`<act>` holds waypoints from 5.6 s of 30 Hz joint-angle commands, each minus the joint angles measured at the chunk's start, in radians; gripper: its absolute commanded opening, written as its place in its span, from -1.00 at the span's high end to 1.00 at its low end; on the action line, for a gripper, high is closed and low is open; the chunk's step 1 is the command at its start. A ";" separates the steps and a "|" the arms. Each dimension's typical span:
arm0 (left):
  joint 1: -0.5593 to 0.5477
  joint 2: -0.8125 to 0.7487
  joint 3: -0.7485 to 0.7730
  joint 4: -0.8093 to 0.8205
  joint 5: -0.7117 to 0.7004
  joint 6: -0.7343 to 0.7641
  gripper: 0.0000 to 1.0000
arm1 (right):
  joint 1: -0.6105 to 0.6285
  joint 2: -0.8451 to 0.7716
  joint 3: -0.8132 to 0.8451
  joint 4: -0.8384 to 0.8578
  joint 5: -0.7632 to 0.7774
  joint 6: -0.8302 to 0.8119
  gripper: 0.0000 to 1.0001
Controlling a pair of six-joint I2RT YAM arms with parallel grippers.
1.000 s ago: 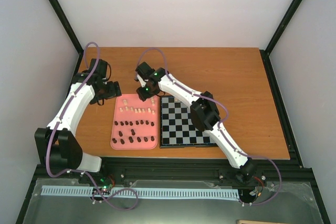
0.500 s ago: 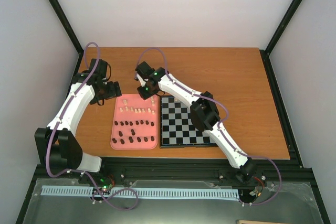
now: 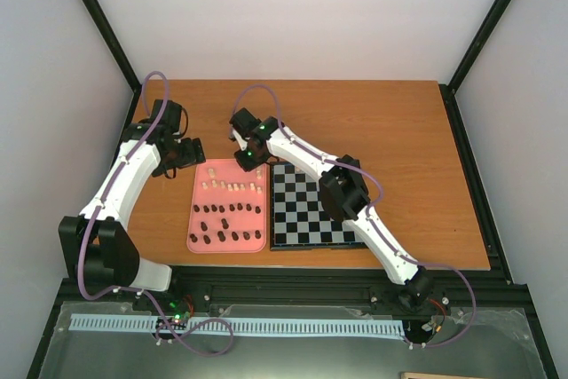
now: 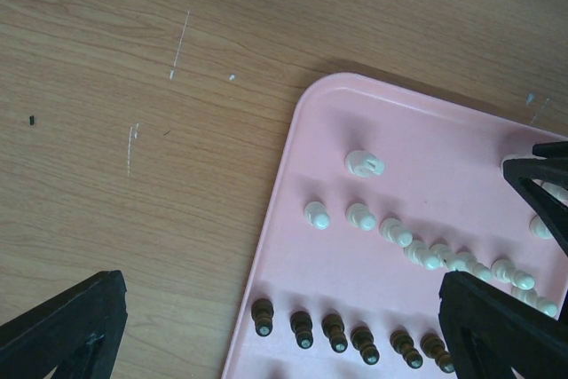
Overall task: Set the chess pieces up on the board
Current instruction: Pick up the chess piece from the storage box, then place the chess piece on the chessboard, then pick up the chess piece from the storage box.
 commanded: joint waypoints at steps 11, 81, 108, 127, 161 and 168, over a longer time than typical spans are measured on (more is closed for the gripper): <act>0.010 0.012 0.025 0.022 0.006 0.007 -0.96 | -0.012 -0.061 0.030 0.023 0.021 -0.051 0.94; 0.010 0.047 0.047 0.020 0.056 0.029 -0.94 | -0.405 -0.622 -0.977 0.156 0.247 0.148 0.94; 0.009 0.077 0.071 0.025 0.057 0.029 -0.94 | -0.417 -0.594 -0.970 0.162 0.178 0.155 0.94; 0.009 0.096 0.087 0.037 0.063 0.043 -0.95 | -0.417 -0.693 -0.942 0.113 0.193 0.155 0.37; -0.107 0.447 0.125 0.142 0.150 0.022 -0.24 | -0.414 -0.760 -0.633 -0.066 0.203 0.107 0.26; -0.106 0.463 0.117 0.141 0.125 0.019 -0.24 | -0.414 -0.753 -0.641 -0.070 0.204 0.097 0.26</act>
